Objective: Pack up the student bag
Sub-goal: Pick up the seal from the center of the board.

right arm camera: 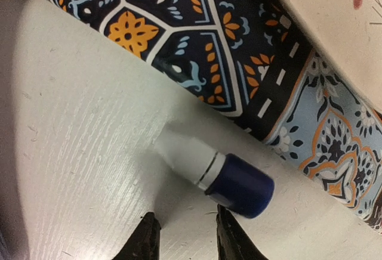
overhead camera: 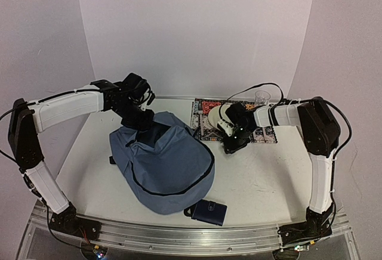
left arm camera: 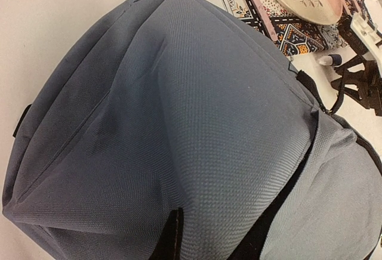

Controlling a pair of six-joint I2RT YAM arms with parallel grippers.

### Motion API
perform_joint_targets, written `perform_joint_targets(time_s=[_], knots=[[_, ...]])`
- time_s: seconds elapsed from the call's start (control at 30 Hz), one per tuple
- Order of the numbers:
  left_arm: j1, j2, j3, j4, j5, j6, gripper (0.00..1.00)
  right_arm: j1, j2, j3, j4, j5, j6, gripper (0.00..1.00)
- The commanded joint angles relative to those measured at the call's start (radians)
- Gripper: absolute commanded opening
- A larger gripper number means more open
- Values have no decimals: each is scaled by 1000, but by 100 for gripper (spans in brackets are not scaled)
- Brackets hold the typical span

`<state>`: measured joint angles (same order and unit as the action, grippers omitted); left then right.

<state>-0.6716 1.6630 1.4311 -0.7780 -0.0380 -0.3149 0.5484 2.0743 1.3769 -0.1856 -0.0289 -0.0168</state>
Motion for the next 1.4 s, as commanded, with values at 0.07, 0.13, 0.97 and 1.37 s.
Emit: perform_joint_targets(time_s=[0.07,0.13,0.97,1.37], knots=[[3,-43,6,29,-22,-16,0,-3,-19,-17,-48,-43,32,21],[3,-42,8,31,-22,-15,0,-4,-19,-16,-45,-34,80,20],[3,-59,-6,31,-23,-9,0,-4,102,121,-32,37,124,67],[3,-47,3,31,-19,-6,0,-2,122,122,-31,56,169,55]])
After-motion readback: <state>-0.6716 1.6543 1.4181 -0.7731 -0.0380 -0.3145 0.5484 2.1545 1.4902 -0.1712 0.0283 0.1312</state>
